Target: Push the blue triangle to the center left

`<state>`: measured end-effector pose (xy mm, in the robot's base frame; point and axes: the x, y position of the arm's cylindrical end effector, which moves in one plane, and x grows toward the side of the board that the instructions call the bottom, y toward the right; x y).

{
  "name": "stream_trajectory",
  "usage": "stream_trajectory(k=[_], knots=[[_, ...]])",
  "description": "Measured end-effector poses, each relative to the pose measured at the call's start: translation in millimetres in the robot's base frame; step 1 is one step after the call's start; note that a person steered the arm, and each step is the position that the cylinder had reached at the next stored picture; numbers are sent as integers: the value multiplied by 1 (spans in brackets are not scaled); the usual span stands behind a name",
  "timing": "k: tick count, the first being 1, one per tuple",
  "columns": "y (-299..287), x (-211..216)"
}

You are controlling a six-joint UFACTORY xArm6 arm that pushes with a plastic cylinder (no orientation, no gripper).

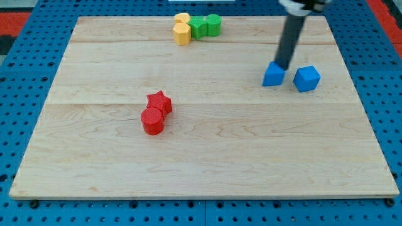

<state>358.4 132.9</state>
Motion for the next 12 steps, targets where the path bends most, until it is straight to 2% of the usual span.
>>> stream_trajectory(k=[1, 2, 4, 5, 6, 7, 8, 9, 10, 11, 12], knots=[[-47, 10], [-10, 31], [26, 94], [21, 115], [-26, 110], [-49, 95], [-8, 72], [20, 68], [9, 51], [-48, 38], [-115, 42]])
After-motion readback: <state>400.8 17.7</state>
